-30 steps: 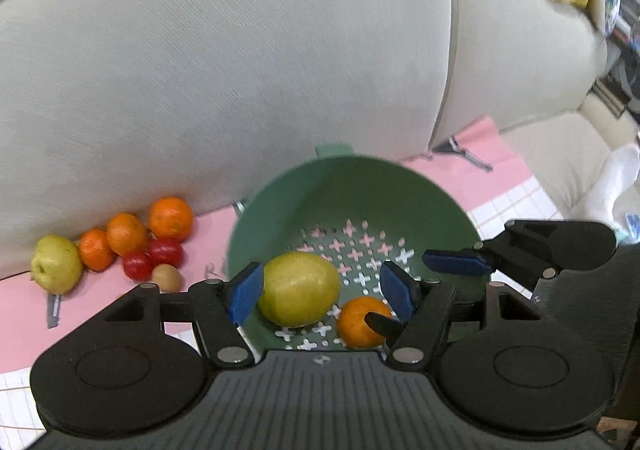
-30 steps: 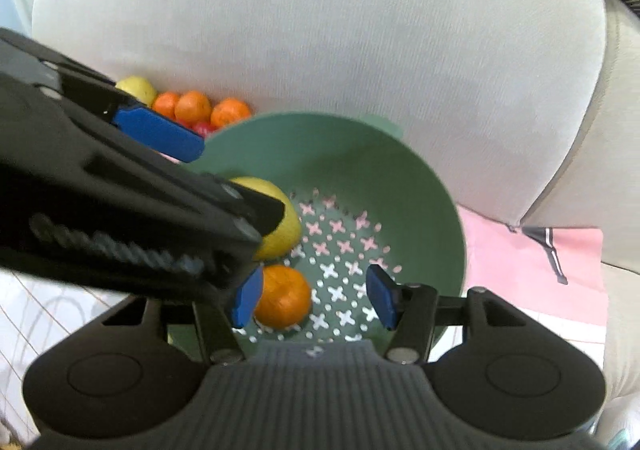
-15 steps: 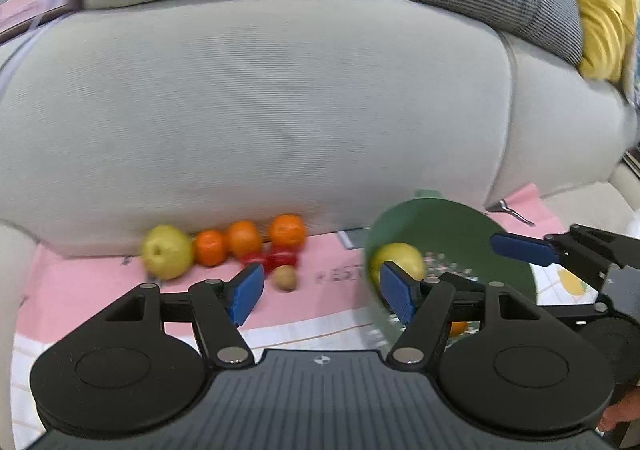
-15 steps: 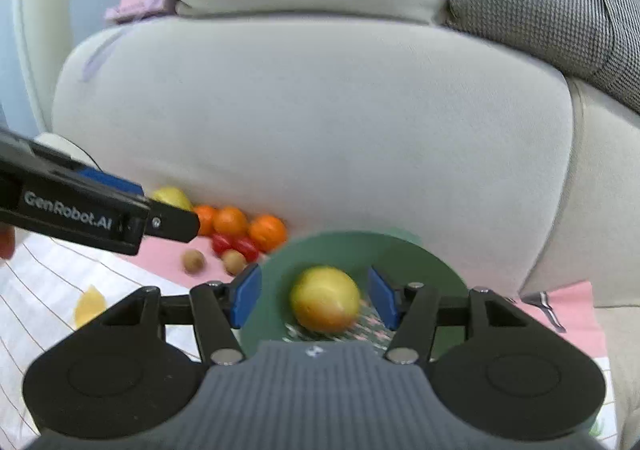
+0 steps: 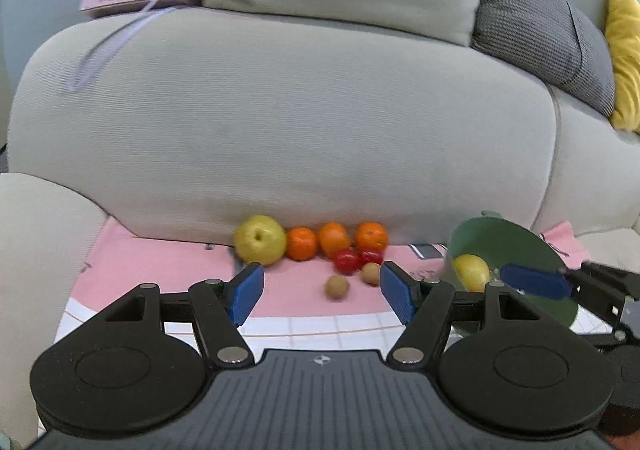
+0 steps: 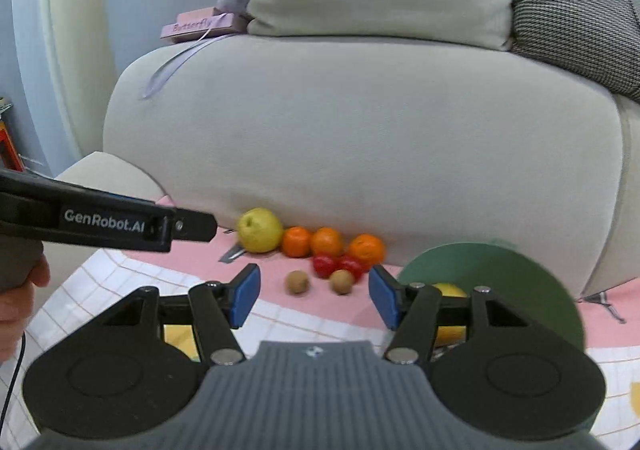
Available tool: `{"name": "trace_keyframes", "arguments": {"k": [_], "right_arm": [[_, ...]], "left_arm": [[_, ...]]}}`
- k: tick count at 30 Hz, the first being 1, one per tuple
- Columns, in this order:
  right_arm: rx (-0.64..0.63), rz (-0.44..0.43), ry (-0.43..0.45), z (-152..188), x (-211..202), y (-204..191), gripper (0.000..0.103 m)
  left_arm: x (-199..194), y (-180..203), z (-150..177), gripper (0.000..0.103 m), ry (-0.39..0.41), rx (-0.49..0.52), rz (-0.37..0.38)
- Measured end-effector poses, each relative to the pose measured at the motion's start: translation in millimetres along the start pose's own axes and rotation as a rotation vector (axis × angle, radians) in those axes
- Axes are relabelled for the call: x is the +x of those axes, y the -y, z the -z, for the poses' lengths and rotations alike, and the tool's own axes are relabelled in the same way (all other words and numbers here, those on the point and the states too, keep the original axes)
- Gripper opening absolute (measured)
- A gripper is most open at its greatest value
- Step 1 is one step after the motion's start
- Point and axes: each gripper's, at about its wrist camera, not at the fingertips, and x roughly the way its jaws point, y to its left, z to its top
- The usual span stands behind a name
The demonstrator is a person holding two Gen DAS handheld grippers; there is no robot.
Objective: Organize fruits
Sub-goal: 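Move both open tools back to the fruit pile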
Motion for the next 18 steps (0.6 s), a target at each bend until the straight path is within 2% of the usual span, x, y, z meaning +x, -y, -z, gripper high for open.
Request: {"name": "trace_keyframes", "arguments": {"k": [5, 11, 15, 18], "right_arm": [[-0.031, 0.002, -0.005, 0.2, 6.8, -23.8, 0.063], [-0.072, 0.031, -0.004, -4.0, 21.6, -38.7, 0.063], [-0.089, 0.044, -0.014, -5.2, 39.8, -44.2, 0.063], [-0.097, 0.044, -0.025, -2.8, 54.9, -46.7, 0.063]], "left_arm": [[-1.2, -16.5, 8.4, 0.078, 0.069, 0.010, -0.038], [3.2, -32.0, 13.5, 0.078, 0.139, 0.000, -0.049], [12.6, -43.0, 19.5, 0.078, 0.153, -0.011, -0.052], [25.2, -58.7, 25.8, 0.076, 0.124, -0.092, -0.042]]}}
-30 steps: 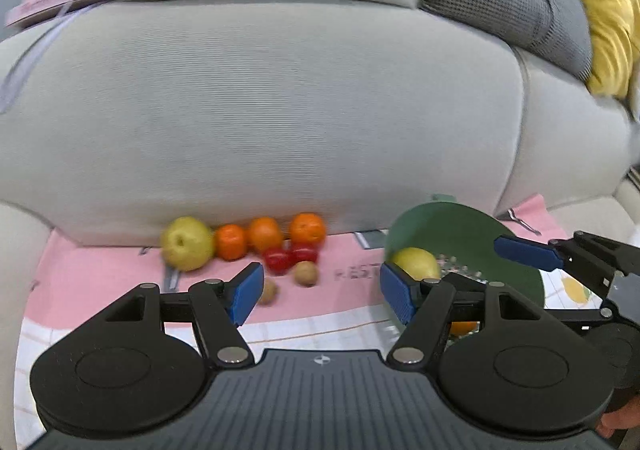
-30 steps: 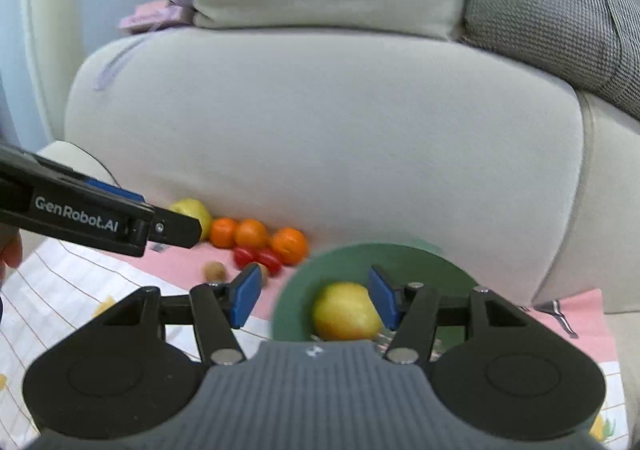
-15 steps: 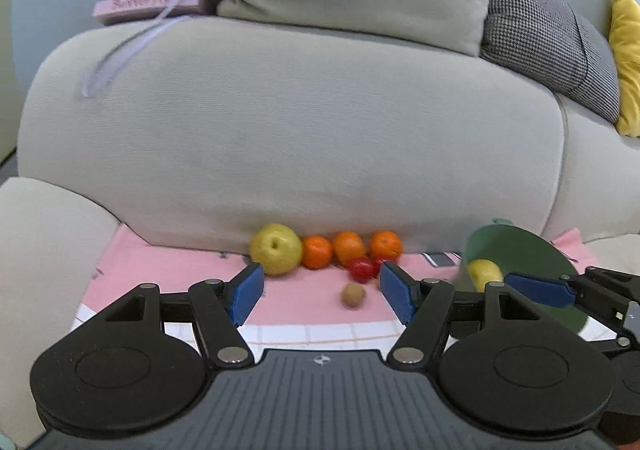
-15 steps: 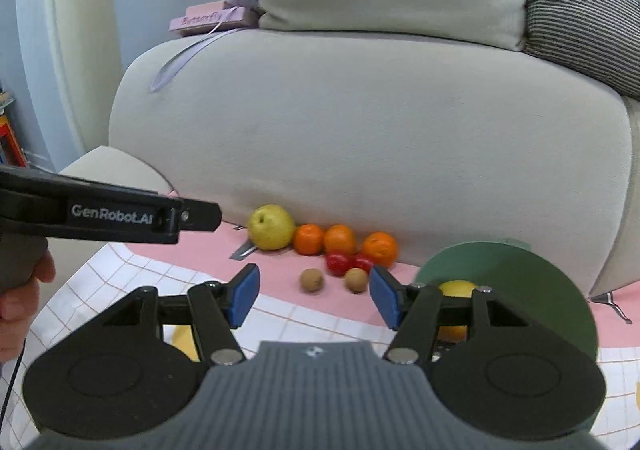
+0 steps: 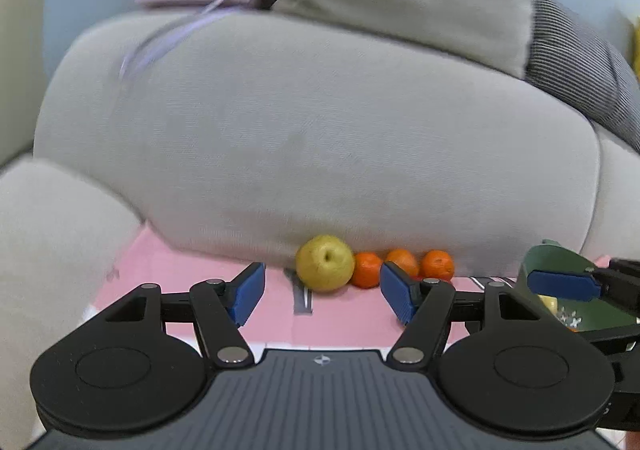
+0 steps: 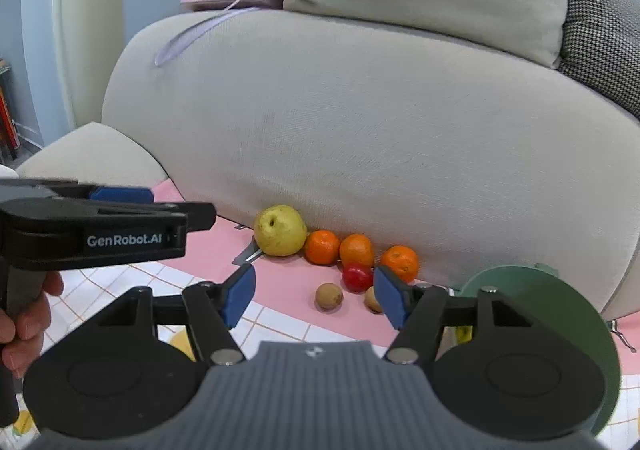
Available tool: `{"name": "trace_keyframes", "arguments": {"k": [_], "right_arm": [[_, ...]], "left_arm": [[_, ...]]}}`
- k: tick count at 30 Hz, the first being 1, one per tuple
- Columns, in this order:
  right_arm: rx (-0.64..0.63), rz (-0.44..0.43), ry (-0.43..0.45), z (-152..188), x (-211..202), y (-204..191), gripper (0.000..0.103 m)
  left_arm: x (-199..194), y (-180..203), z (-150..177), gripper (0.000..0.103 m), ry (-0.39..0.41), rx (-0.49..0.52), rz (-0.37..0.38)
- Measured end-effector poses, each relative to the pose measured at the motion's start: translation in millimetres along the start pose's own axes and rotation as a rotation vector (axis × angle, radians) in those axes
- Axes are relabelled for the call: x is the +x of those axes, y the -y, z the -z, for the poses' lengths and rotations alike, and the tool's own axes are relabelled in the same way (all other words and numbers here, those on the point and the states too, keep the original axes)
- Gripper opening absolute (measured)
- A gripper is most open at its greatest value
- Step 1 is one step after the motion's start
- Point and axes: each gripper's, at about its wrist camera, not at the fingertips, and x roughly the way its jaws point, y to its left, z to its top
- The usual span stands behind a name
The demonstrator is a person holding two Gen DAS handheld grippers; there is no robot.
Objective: Organize fruits
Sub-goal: 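Move both open tools back to the fruit pile, then grasp the yellow apple with the left tool while the right tool grasps a kiwi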
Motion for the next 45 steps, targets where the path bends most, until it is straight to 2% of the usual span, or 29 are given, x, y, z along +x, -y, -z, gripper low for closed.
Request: {"name": "trace_keyframes", "arguments": {"k": [3, 10, 19, 23, 34, 38, 45], "right_arm": [[-0.007, -0.012, -0.011, 2.0, 15.6, -2.9, 0.063], [-0.007, -0.001, -0.057, 6.6, 56.1, -2.3, 0.059], [0.022, 0.054, -0.092, 21.9, 99.6, 4.1, 0.046], [0.062, 0.044, -0.097, 27.7, 113.8, 11.7, 0.039], [0.090, -0.023, -0.089, 38.5, 131.4, 27.2, 0.025], [0.090, -0.042, -0.083, 39.8, 132.0, 30.3, 0.025], [0.094, -0.059, -0.092, 38.5, 132.2, 34.4, 0.025]], "left_arm": [[12.7, -12.7, 7.4, 0.073, -0.031, -0.050, -0.005], [42.1, -12.9, 5.7, 0.073, -0.074, -0.025, 0.047], [83.2, 1.8, 12.7, 0.073, -0.128, 0.117, 0.049], [93.9, 6.3, 11.4, 0.073, -0.132, 0.173, 0.049], [136.0, 18.0, 3.0, 0.078, -0.153, 0.258, 0.017], [149.7, 24.3, 2.5, 0.083, -0.156, 0.279, -0.008], [163.9, 24.7, 3.5, 0.082, -0.170, 0.245, -0.025]]}}
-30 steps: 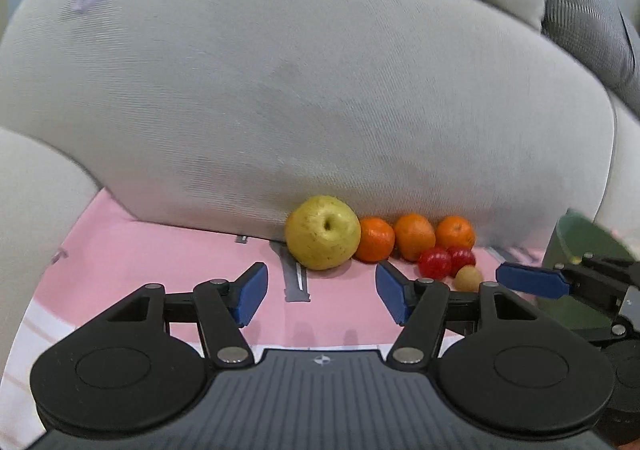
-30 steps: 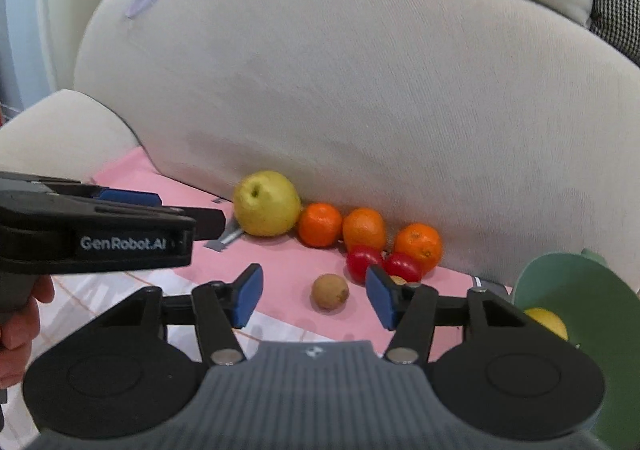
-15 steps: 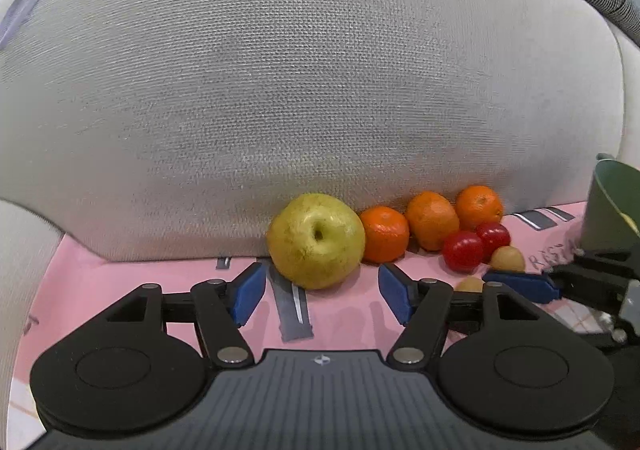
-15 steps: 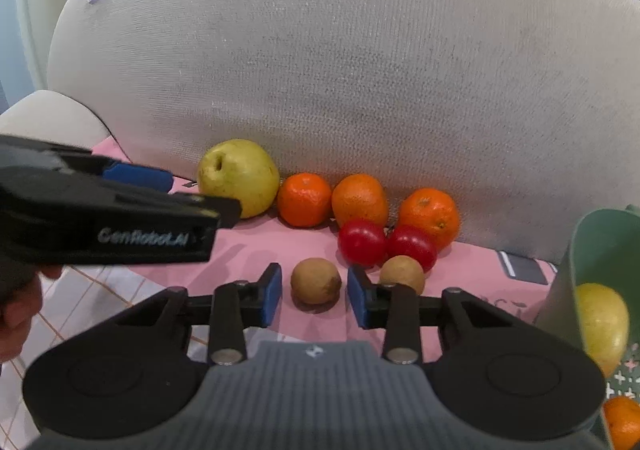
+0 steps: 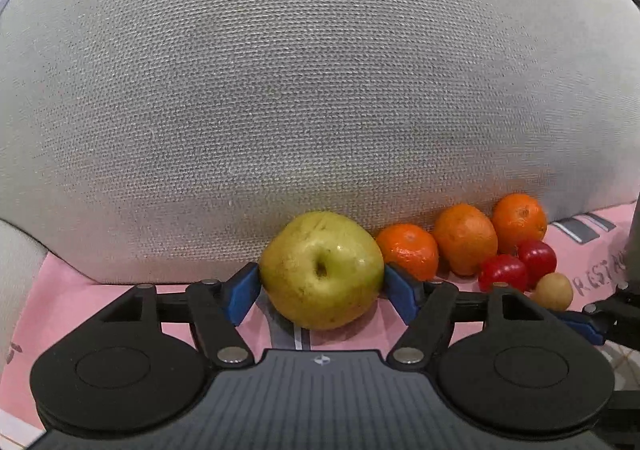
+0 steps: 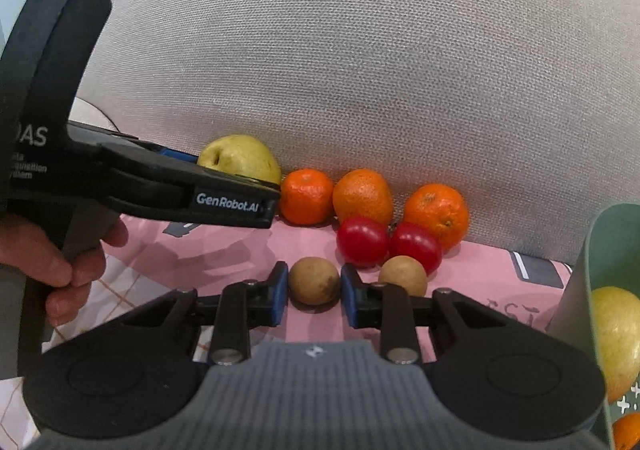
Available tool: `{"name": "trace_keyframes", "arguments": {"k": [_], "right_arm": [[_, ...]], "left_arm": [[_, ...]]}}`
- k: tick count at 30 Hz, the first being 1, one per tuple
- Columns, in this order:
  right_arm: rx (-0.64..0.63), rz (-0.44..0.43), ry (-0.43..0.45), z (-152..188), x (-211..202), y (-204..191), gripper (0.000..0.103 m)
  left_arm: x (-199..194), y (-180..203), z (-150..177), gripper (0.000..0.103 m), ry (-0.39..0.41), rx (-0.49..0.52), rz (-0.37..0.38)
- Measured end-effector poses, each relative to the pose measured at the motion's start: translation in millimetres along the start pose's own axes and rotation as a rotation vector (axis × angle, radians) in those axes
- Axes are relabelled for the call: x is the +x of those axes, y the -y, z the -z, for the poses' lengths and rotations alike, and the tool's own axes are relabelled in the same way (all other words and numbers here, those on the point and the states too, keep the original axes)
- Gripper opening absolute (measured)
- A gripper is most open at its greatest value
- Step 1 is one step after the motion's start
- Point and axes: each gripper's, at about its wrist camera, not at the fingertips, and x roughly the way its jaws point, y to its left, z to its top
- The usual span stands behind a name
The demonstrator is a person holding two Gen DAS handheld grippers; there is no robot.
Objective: Organize fruits
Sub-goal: 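Grasp the yellow apple with the left tool while the right tool grasps a kiwi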
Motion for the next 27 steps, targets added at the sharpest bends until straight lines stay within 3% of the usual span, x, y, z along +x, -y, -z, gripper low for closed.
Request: {"name": "trace_keyframes", "arguments": {"k": [2, 9, 17, 27], "right_arm": [[0.000, 0.000, -0.003, -0.5, 0.3, -0.2, 0.025], [-0.022, -0.007, 0.010, -4.6, -11.3, -3.8, 0.025], [-0.034, -0.033, 0.043, -8.2, -44.0, -7.9, 0.024], [-0.109, -0.029, 0.109, -10.7, -109.1, -15.1, 0.024]], "left_arm": [[0.0, -2.4, 0.7, 0.077, -0.004, -0.008, 0.018], [-8.3, -2.4, -1.6, 0.076, -0.014, -0.018, 0.011], [-48.1, -2.5, 6.5, 0.076, 0.006, -0.066, -0.012], [-103.3, 10.0, 14.3, 0.076, 0.031, -0.146, 0.017]]}}
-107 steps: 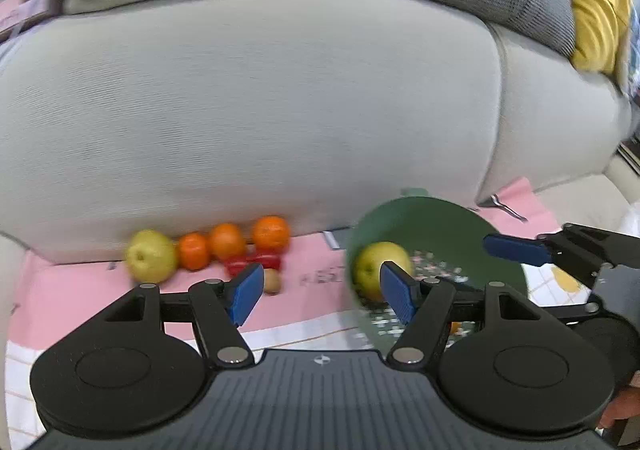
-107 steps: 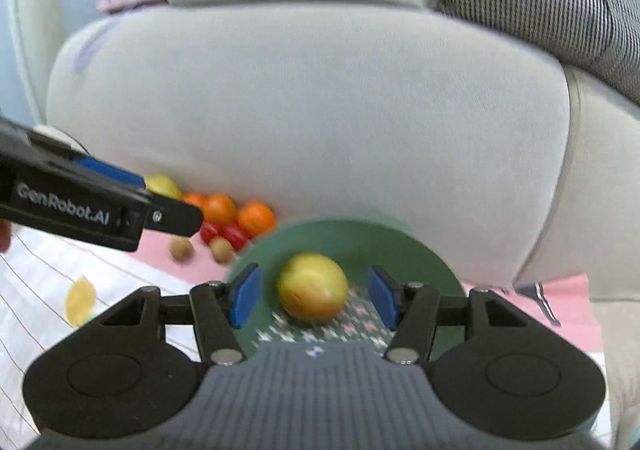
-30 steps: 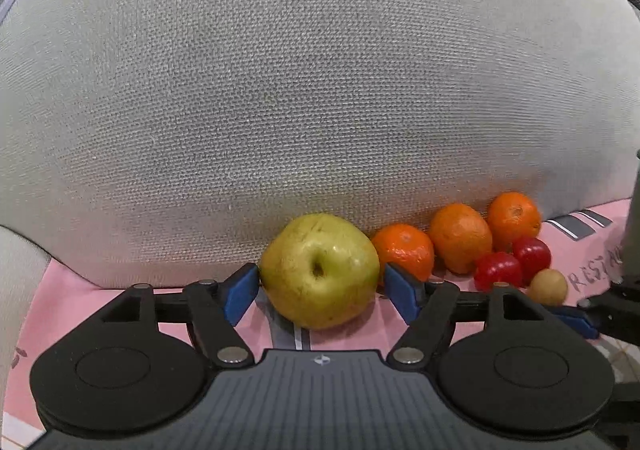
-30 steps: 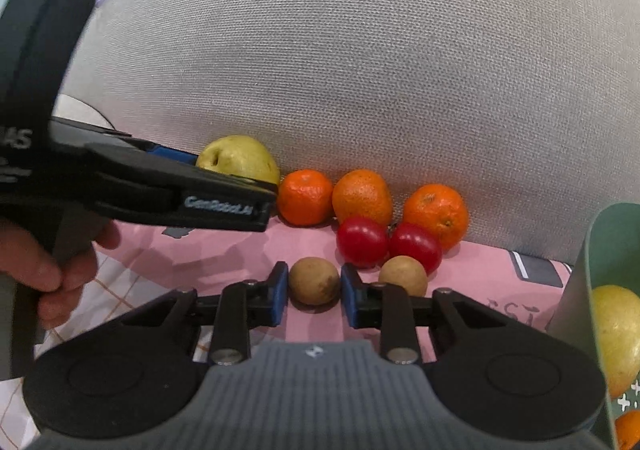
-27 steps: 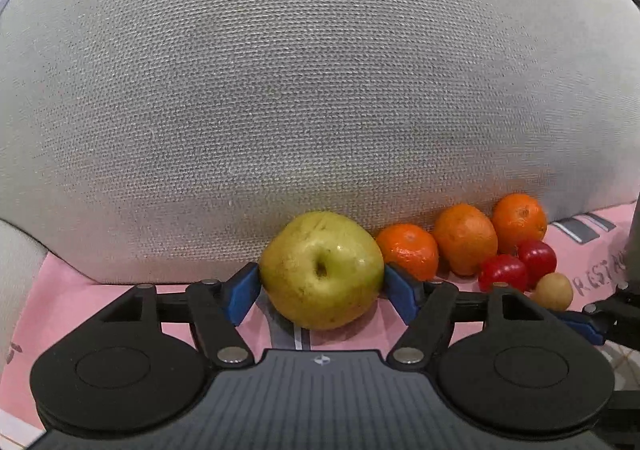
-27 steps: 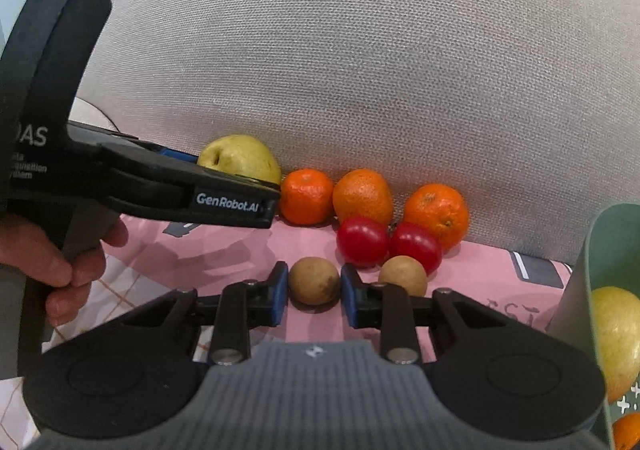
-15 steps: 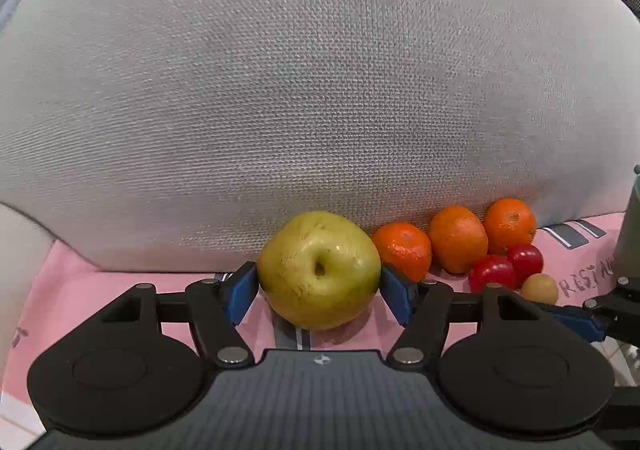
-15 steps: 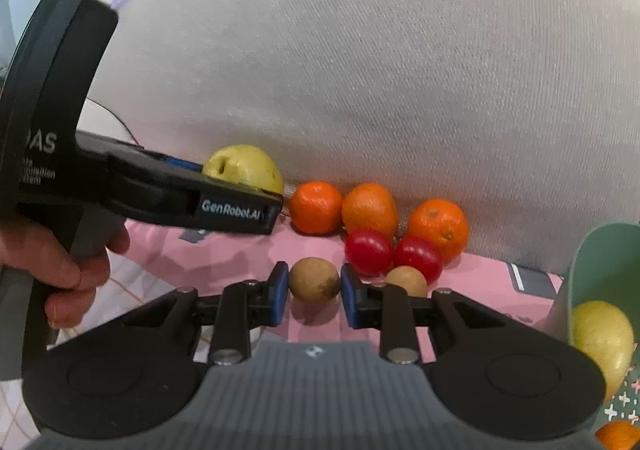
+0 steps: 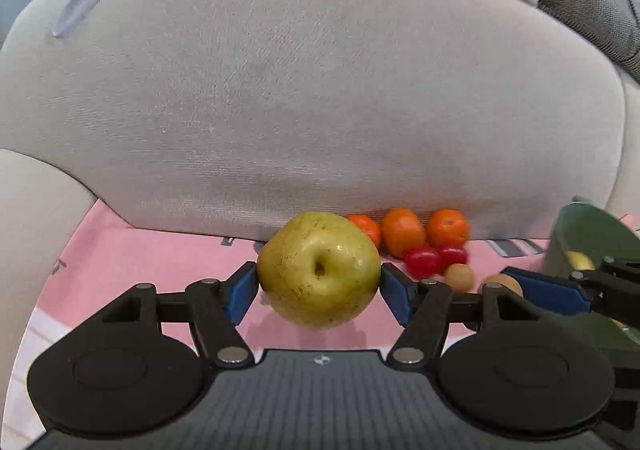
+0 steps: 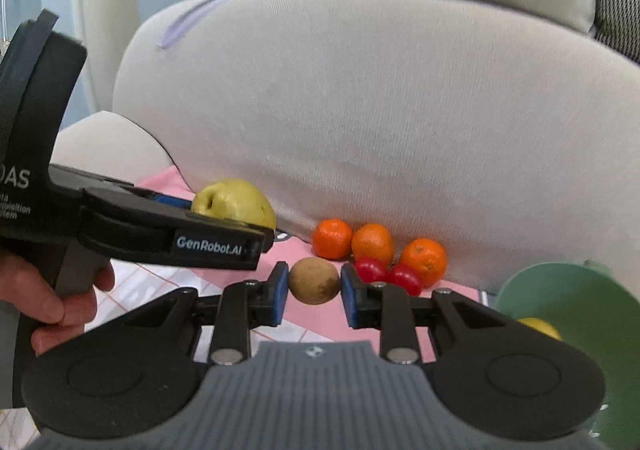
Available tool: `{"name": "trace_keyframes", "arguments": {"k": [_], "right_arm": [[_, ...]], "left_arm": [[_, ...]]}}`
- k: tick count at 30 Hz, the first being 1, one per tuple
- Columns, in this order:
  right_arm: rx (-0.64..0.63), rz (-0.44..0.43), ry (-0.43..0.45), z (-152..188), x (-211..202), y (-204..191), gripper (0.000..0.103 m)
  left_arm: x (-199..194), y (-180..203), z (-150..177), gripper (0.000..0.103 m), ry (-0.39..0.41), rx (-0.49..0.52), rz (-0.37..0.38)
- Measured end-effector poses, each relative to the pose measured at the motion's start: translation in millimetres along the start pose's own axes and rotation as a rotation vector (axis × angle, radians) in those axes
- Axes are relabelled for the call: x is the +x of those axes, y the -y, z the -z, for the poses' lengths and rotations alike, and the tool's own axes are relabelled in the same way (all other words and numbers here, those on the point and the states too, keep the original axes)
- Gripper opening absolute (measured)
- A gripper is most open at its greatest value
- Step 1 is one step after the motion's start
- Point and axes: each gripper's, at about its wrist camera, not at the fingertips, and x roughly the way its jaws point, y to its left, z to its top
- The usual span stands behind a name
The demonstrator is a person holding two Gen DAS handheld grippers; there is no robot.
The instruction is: Organize fruits
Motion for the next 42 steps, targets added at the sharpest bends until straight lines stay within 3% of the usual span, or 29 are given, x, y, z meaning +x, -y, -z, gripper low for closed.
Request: {"name": "trace_keyframes", "arguments": {"k": [11, 20, 27, 31, 42], "right_arm": [[-0.042, 0.019, -0.014, -1.5, -66.1, 35.9, 0.024], [-0.023, 0.044, -0.141, -1.0, -89.4, 106.8, 0.024], [-0.005, 0.031, -0.244, 5.6, -80.5, 155.9, 0.025], [-0.021, 0.003, -0.320, 13.2, -65.0, 175.1, 0.025], [-0.044, -0.067, -0.438, 24.2, -27.6, 190.4, 0.025]], "left_arm": [[-60.8, 56.1, -5.6, 0.076, -0.001, 0.061, 0.065], [-71.1, 120.6, -25.7, 0.076, -0.055, 0.121, 0.178], [-60.2, 173.8, -37.6, 0.076, -0.113, 0.249, 0.234], [-43.8, 198.1, -40.1, 0.076, -0.198, 0.317, 0.279], [-4.0, 221.7, -27.3, 0.076, -0.384, 0.518, 0.278]]}}
